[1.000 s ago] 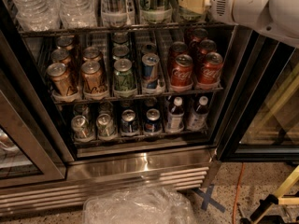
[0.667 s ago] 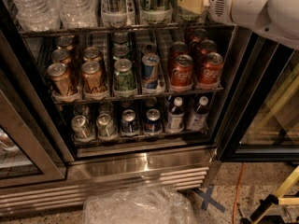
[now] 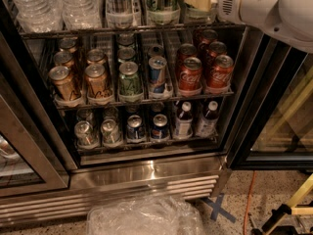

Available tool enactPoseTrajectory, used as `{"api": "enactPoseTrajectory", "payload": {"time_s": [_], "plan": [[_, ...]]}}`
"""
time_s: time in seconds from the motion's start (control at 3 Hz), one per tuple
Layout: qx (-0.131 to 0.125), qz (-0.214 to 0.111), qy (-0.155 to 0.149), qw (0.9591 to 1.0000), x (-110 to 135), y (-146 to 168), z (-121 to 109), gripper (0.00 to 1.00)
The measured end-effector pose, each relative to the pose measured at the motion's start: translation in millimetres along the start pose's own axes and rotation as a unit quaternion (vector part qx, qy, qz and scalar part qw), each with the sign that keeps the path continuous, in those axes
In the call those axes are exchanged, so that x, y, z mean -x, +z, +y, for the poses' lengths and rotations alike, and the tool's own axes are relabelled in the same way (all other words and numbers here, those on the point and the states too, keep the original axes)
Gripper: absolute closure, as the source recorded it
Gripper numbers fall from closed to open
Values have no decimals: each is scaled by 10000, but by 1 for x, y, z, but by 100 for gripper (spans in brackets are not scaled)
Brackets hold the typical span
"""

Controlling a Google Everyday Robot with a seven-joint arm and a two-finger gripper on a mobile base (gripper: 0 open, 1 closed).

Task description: Pick green can from top shelf of fridge

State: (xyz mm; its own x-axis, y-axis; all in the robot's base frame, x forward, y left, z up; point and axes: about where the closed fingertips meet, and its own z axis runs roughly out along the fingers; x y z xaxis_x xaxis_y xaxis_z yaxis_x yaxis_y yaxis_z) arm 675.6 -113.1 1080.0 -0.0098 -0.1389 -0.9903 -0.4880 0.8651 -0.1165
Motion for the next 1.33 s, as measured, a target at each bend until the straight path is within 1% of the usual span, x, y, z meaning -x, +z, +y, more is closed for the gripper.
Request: {"api": "enactPoseTrajectory", "payload": {"time_s": [0.67,1.33], "plan": [[-126,-182,-57,9997,11,-11,1,100],[-191,-329,-167,9991,22,-18,1,100]]}}
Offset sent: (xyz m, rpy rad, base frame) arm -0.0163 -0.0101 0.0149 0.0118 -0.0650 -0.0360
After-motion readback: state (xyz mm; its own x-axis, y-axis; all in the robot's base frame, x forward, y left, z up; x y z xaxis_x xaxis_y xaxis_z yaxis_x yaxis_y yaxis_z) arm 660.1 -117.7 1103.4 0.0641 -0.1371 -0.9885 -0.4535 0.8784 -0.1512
